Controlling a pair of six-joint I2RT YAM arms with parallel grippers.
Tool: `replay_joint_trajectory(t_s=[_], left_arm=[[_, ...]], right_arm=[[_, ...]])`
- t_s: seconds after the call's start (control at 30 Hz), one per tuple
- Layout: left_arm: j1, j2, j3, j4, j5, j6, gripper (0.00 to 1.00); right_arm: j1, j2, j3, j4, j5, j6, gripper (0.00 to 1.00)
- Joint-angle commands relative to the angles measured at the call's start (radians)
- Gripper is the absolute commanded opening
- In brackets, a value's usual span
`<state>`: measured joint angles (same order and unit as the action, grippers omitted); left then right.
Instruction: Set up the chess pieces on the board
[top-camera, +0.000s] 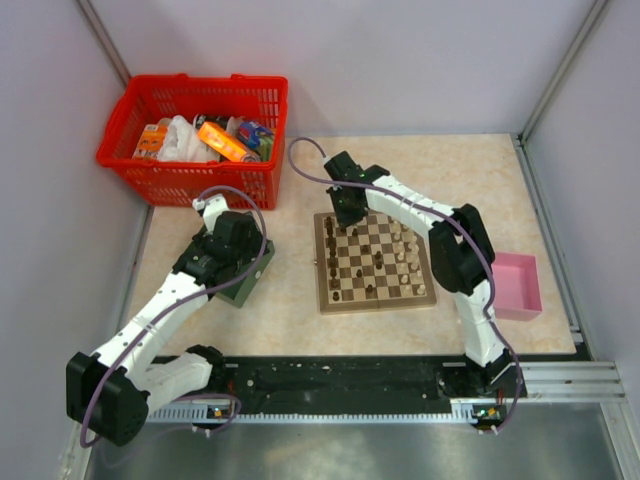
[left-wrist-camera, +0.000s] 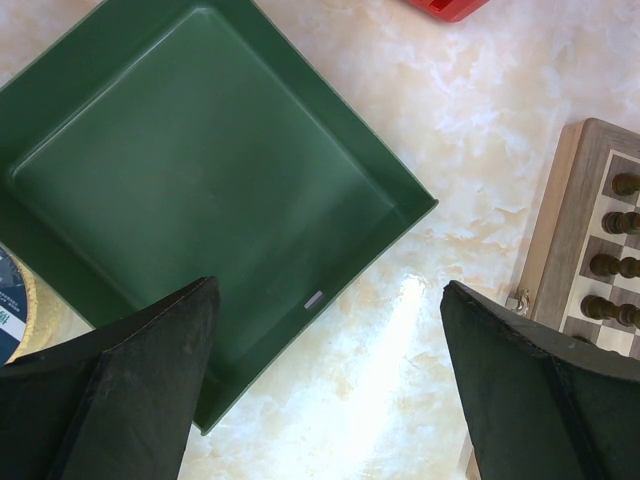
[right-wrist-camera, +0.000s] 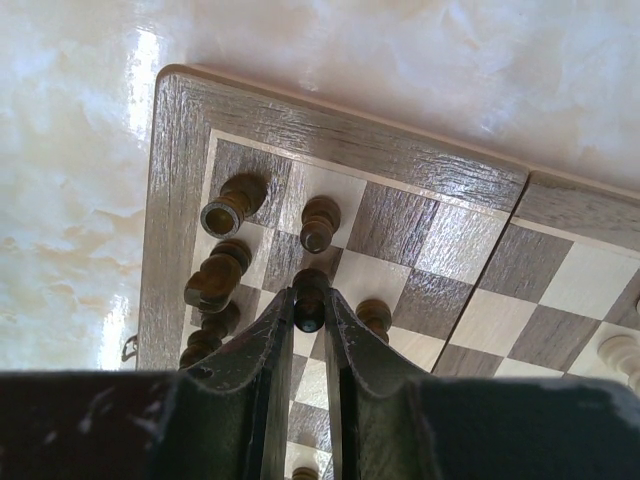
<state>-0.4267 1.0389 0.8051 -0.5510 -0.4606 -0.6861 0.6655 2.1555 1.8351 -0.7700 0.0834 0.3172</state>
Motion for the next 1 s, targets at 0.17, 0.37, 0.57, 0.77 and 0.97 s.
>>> replay_joint_trajectory(t_s=[0.17,0.37,0.57,0.77,0.97], left_arm=[[0.005,-0.011,0.022,0.02,-0.013,-0.01,0.97],[0.005,-0.008,0.025,0.02,-0.012,-0.009,0.97],[0.005,-0.004,0.028,0.025,-0.007,-0.007,0.97],[0.005,0.003,0.028,0.026,-0.004,-0.006,0.97],[0.005,0.001,0.025,0.026,-0.004,-0.009,0.97]], right_arm=[[0.005,0.029,0.053,0.014,-0.011,0.016,0.17],[0.005,0.037,0.055,0.014,-0.019,0.016,0.18],[0.005,0.033,0.052,0.015,-0.03,0.016,0.18],[0.005,0.037,0.052,0.015,-0.02,0.02,0.19],[0.006,0.029,0.055,0.014,-0.027,0.016,0.25]])
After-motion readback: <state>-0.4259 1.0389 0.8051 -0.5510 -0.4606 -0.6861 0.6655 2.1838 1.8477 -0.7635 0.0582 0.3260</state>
